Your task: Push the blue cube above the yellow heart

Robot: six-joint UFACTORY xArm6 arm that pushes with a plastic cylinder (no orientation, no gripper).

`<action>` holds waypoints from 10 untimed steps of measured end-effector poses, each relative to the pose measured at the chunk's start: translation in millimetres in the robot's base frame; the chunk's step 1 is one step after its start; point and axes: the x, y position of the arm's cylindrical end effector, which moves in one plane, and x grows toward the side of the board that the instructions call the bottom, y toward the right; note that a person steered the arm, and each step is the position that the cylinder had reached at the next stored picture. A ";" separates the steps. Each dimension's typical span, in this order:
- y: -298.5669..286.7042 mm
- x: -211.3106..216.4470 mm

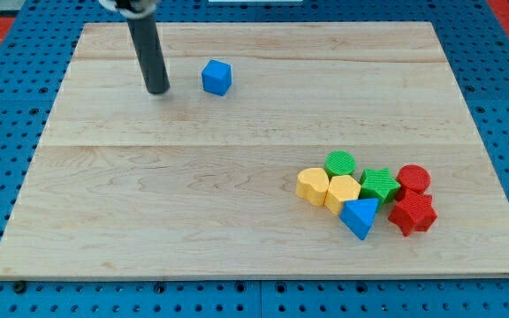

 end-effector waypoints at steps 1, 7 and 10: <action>69.8 -10.8; 221.0 151.1; 134.3 191.2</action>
